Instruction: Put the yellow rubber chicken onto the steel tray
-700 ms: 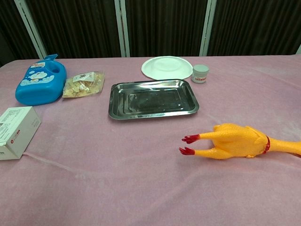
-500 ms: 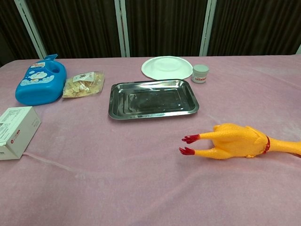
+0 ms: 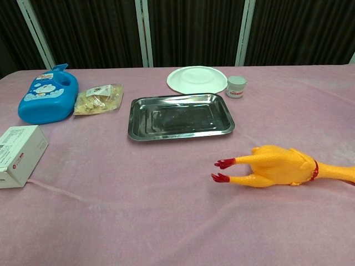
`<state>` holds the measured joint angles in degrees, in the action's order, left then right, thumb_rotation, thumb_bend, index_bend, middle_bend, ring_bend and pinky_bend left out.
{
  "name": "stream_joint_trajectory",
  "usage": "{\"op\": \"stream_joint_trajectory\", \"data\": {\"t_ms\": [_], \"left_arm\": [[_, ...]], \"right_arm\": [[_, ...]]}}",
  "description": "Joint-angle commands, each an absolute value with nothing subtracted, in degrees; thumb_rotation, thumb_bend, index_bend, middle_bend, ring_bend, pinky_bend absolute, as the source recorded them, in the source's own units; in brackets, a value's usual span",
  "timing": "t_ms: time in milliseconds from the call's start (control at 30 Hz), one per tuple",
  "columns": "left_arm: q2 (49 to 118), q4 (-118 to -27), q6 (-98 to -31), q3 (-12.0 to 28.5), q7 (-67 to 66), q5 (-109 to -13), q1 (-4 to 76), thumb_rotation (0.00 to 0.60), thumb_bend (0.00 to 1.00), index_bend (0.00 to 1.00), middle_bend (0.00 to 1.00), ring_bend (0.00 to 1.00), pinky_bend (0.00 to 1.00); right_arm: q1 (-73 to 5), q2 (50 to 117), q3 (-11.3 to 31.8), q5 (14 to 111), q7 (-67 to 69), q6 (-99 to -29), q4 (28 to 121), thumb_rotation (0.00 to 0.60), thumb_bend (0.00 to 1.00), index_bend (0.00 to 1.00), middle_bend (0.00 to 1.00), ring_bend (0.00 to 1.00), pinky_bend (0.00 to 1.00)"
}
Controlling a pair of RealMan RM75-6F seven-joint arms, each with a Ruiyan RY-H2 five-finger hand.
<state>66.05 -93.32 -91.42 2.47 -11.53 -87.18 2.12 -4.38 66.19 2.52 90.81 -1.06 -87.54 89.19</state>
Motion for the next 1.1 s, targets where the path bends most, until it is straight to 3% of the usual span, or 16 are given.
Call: {"op": "stream_joint_trajectory", "data": {"t_ms": [33,267,633,900,1100], "left_arm": [[66.0,-93.2,-91.4,2.5,-11.4,-87.3,2.1,0.6,0.02,0.07,0.07,0.0,0.01],[65.8,-93.3,-91.0,2.5,-11.1,-87.3,2.3,0.6,0.02,0.07,0.07,0.0,0.01],[65.6,-93.5,-90.5,2.6,-11.3,-87.5,2.6,0.6,0.02,0.08,0.07,0.0,0.01],[65.6,-93.7,-89.7,2.6,-11.6,-86.7,2.7,0.6,0.02,0.08,0.07,0.0,0.01],[65.6,-93.7,-89.0,2.8,-11.8,-86.1,2.9,0.6,0.02,0.09,0.07,0.0,0.01]], "right_arm": [[-4.7,66.2,2.5,91.3,-1.0,-87.4,89.5,0.6,0.36,0.0,0.1,0.12,0.28],[-6.9,66.3,1.9,93.6,3.0,-84.8,91.1,0.6,0.36,0.0,0.12,0.15,0.29],[-17.0,66.4,2.1,93.6,6.3,-69.1,91.2,0.6,0.36,0.0,0.13,0.16,0.32],[-22.5,69.2,2.6,90.1,6.4,-59.1,88.5,0.6,0.36,0.18,0.19,0.21,0.35],[-25.3,72.2,2.6,87.6,7.0,-54.0,85.1,0.6,0.36,0.24,0.23,0.24,0.37]]}}
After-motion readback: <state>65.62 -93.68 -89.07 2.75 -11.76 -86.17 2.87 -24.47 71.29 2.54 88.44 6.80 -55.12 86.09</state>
